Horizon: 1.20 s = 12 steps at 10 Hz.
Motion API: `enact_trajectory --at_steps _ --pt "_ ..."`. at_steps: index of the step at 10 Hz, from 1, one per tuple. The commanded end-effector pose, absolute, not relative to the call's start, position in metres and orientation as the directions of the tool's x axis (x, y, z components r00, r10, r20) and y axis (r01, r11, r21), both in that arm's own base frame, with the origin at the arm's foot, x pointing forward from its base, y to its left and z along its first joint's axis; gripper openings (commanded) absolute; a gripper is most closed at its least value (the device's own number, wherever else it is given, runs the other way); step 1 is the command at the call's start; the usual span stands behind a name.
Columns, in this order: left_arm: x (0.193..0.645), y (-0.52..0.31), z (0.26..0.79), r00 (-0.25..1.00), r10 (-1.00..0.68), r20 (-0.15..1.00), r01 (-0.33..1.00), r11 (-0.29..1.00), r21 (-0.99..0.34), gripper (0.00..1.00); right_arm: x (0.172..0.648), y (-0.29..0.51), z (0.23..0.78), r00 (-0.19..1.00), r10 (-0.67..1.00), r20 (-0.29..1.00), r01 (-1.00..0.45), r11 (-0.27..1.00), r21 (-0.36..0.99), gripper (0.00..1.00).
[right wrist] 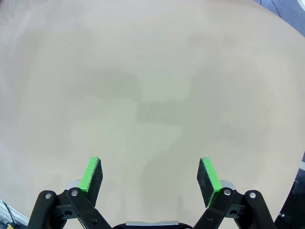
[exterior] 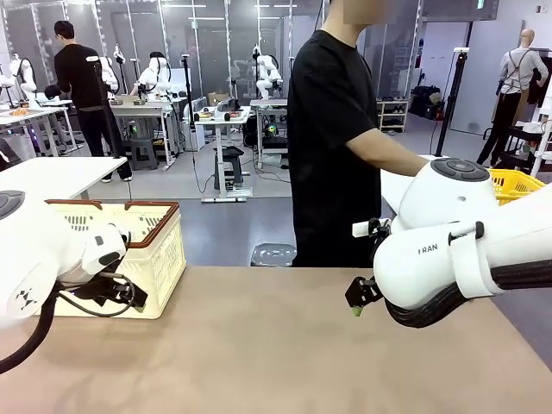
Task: Place the drinks into the Shopping basket.
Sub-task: Pick up one drink and place it into the Shopping basket.
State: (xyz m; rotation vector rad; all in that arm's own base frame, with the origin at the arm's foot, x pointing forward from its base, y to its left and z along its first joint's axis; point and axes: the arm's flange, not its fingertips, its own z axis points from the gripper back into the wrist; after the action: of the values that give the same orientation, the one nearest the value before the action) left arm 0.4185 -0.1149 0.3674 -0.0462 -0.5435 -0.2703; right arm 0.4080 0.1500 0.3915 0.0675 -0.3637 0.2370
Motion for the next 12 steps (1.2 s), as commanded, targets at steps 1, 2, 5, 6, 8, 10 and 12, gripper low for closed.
enact_trajectory --at_steps 1,2,5,6,8,10,12 --pt "0.418 -0.1159 0.3666 0.822 -0.244 0.515 0.269 0.963 0.027 1.0 0.408 0.1496 0.3914 0.906 0.22 0.361 -0.244 0.97 0.021 1.0" --pt "0.418 -0.1159 0.3666 0.822 -0.244 0.515 0.269 0.963 0.027 1.0 0.408 0.1496 0.3914 0.906 0.22 0.361 -0.244 0.97 0.021 1.0" --pt "0.418 -0.1159 0.3666 0.822 -0.244 0.515 0.269 0.963 0.027 1.0 0.408 0.1496 0.3914 0.906 0.22 0.361 -0.244 0.97 0.021 1.0" --pt "0.418 -0.1159 0.3666 0.822 -0.244 0.515 0.269 0.963 0.027 1.0 0.408 0.1496 0.3914 0.906 0.22 0.361 -0.244 0.97 0.021 1.0" --pt "0.418 -0.1159 0.3666 0.822 -0.244 0.515 0.269 0.963 0.027 1.0 0.408 0.1496 0.3914 0.906 0.22 0.361 -0.244 0.97 0.021 1.0" --pt "0.418 -0.1159 0.3666 0.822 -0.244 0.515 0.269 0.963 0.027 1.0 0.408 0.1496 0.3914 0.906 0.22 0.361 -0.244 0.97 0.021 1.0" --pt "0.418 -0.1159 0.3666 0.822 -0.244 0.515 0.269 0.963 0.027 1.0 0.408 0.1496 0.3914 0.906 0.22 0.361 -0.244 0.97 0.021 1.0"
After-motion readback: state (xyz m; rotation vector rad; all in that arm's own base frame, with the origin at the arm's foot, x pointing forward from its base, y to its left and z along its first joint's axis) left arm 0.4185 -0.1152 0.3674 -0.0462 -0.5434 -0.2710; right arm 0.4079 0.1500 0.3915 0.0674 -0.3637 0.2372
